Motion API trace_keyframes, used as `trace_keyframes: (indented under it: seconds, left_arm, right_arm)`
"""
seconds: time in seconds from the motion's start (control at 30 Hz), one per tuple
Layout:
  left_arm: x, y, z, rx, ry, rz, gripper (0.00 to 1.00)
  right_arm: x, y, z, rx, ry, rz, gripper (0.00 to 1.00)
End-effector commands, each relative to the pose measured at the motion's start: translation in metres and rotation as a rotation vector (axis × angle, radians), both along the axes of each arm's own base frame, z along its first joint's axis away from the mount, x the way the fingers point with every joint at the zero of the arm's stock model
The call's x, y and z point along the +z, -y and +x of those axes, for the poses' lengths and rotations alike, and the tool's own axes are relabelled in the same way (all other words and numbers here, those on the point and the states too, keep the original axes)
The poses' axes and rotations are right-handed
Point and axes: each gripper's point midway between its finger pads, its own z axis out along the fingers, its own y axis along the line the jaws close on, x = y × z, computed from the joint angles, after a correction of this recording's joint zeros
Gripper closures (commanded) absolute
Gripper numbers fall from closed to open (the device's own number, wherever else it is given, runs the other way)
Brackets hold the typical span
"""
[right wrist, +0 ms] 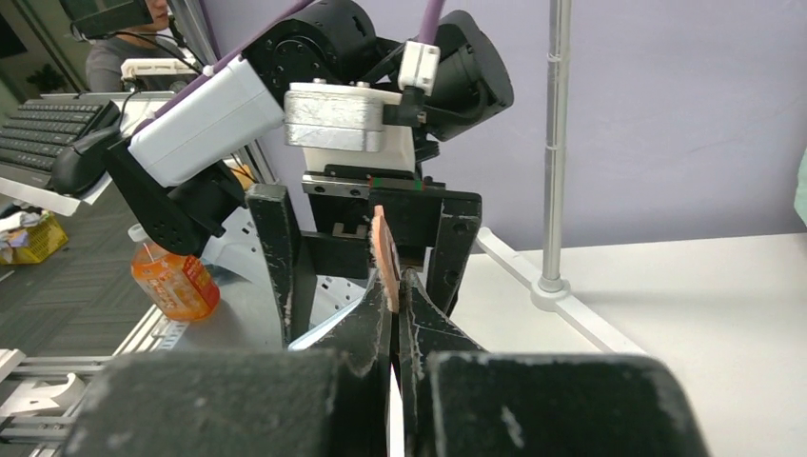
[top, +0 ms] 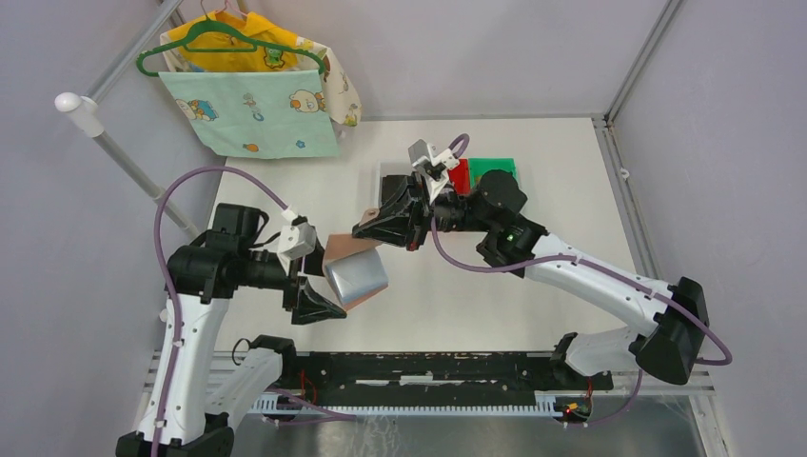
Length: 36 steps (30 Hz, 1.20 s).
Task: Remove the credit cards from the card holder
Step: Open the card holder.
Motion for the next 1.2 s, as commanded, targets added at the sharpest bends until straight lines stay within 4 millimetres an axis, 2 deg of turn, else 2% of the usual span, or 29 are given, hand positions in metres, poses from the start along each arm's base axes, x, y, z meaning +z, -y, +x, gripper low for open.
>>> trace_keyframes:
  seconds: [0.0, 0.23, 0.43, 0.7, 0.8, 0.97, 1.17]
  left_arm:
    - [0.006, 0.001, -0.006, -0.035, 0.087, -0.027, 0.14]
    - [0.013, 0.001, 0.001, -0.016, 0.127, -0.024, 0.1]
    - [0.008, -0.007, 0.023, 0.061, 0.295, 0.048, 0.18]
    - [-0.004, -0.018, 0.03, 0.016, 0.547, 0.147, 0.26]
    - [0.005, -0.018, 0.038, 0.029, 0.646, 0.147, 0.36]
    - [0.035, -0.016, 0.056, 0.151, 0.719, 0.075, 0.54]
    - [0.044, -0.011, 0.055, 0.169, 0.636, 0.031, 0.58]
  right_arm:
    - [0.03, 0.009, -0.005, -0.027, 0.077, 0.043, 1.0]
    - [0.03, 0.007, -0.006, -0.015, 0.069, 0.026, 1.0]
    - [0.035, 0.003, -0.012, 0.017, 0.066, 0.017, 1.0]
    - [0.045, -0.006, -0.013, 0.06, 0.027, 0.005, 1.0]
    - [0.045, -0.01, -0.015, 0.078, 0.014, -0.011, 1.0]
    - [0.038, -0.015, -0.019, 0.094, 0.004, -0.032, 1.0]
    - [0.038, -0.013, -0.022, 0.108, 0.01, -0.035, 1.0]
